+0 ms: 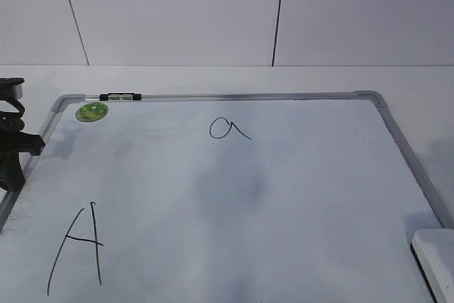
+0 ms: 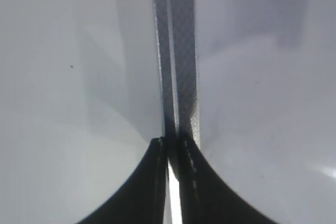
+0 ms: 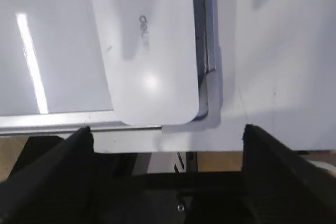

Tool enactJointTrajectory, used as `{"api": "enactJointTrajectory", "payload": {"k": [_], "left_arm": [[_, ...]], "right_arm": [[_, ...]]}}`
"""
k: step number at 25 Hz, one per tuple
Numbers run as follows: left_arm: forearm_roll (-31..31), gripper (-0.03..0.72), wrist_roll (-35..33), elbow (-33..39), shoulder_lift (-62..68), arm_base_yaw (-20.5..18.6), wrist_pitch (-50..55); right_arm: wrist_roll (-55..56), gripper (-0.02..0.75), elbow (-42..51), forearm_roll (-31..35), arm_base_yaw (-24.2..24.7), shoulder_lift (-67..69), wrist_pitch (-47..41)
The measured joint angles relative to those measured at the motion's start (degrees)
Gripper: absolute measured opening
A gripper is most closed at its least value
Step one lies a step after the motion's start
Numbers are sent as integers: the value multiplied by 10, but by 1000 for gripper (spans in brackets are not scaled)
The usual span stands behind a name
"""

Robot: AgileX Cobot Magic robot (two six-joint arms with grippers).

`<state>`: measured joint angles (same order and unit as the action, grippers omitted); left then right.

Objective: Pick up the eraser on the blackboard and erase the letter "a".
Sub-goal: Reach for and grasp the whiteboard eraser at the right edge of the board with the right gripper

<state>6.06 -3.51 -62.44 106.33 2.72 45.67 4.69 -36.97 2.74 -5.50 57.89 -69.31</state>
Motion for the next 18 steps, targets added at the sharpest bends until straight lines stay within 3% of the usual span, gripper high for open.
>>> {"api": "enactJointTrajectory", "payload": {"k": [7, 18], "left_arm": [[0, 19, 0, 0, 0, 0, 0], [1, 19, 0, 0, 0, 0, 0]], "right_arm": [[-5, 678, 1, 0, 0, 39, 98], [-33, 678, 1, 32, 0, 146, 134]]}}
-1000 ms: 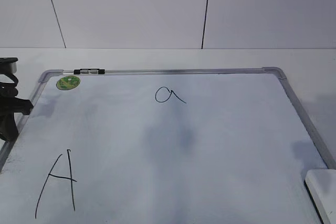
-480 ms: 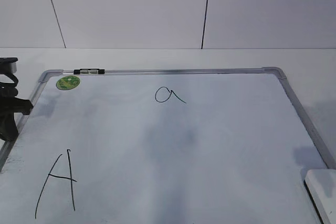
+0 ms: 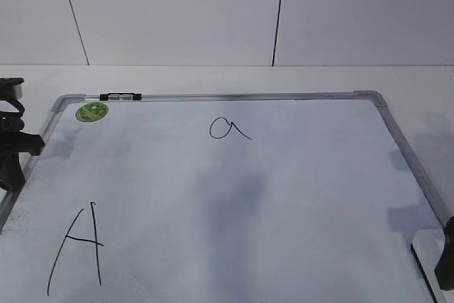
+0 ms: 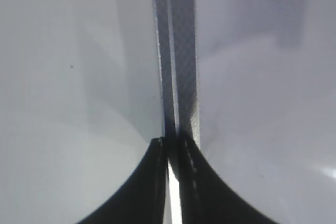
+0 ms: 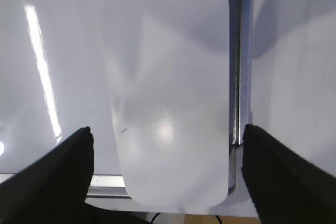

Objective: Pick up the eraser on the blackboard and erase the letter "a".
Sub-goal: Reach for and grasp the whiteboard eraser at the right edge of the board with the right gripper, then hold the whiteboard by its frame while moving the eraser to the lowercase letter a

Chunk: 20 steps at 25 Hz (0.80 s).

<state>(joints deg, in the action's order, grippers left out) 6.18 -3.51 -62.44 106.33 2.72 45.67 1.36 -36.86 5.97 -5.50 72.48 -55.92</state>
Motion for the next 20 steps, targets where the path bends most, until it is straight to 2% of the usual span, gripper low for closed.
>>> {"api": "enactJointTrajectory", "payload": {"k": [10, 20], "left_arm": [[0, 19, 0, 0, 0, 0, 0], [0, 19, 0, 0, 0, 0, 0]], "right_arm": [[-20, 678, 0, 3, -1, 54, 30], [-21, 678, -1, -10, -42, 93, 46]]}}
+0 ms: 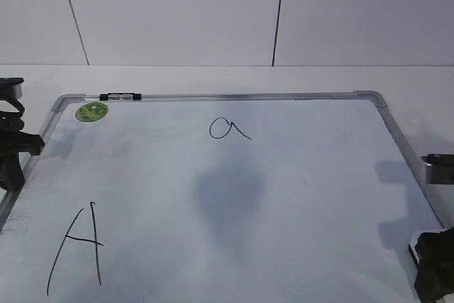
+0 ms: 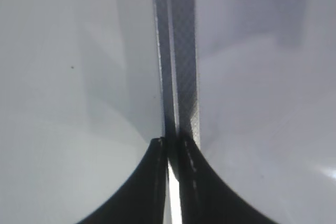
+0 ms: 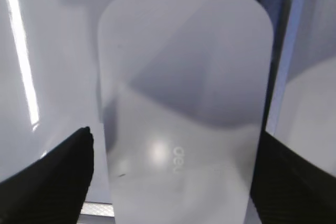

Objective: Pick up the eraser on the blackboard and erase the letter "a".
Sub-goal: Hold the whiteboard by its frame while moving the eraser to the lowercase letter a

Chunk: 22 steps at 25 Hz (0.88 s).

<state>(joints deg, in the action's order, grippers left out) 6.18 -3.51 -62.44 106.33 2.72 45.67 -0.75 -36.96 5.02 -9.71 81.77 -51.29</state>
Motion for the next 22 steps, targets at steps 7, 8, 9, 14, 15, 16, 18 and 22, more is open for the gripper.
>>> {"api": "enactJointTrajectory", "payload": {"k": [7, 8, 9, 14, 15, 16, 18, 22], "left_arm": [[0, 19, 0, 0, 0, 0, 0], [0, 19, 0, 0, 0, 0, 0], [0, 19, 0, 0, 0, 0, -1], [0, 19, 0, 0, 0, 0, -1], [0, 19, 0, 0, 0, 0, -1], [0, 19, 0, 0, 0, 0, -1], [0, 19, 0, 0, 0, 0, -1], [-1, 18, 0, 0, 0, 0, -2]], "right_arm": [[7, 674, 0, 0, -1, 19, 6], [7, 667, 0, 0, -1, 19, 6], [7, 656, 0, 0, -1, 19, 6], [7, 560, 0, -3, -1, 19, 6], [7, 557, 0, -3, -1, 19, 6], [7, 554, 0, -3, -1, 19, 5], [7, 552, -2, -3, -1, 19, 1], [7, 549, -19, 4, -1, 22, -23]]}}
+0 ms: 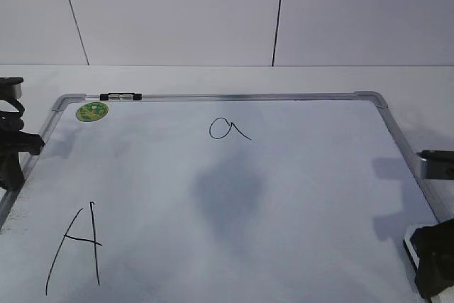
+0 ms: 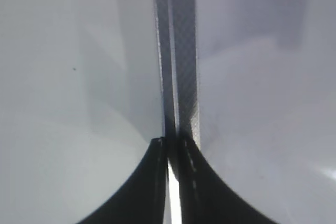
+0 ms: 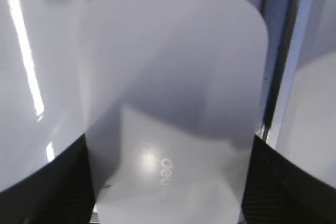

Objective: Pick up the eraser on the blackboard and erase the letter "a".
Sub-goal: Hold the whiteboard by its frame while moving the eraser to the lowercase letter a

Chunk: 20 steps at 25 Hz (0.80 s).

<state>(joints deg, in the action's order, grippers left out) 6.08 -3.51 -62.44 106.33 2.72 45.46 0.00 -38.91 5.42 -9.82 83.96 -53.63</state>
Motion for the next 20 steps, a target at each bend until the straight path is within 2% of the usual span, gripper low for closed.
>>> {"api": "enactJointTrajectory", "payload": {"k": [11, 20], "left_arm": [[0, 18, 0, 0, 0, 0, 0], [0, 18, 0, 0, 0, 0, 0]], "right_arm": [[3, 549, -90, 19, 0, 3, -16], [4, 549, -250, 28, -1, 75, -44]]}}
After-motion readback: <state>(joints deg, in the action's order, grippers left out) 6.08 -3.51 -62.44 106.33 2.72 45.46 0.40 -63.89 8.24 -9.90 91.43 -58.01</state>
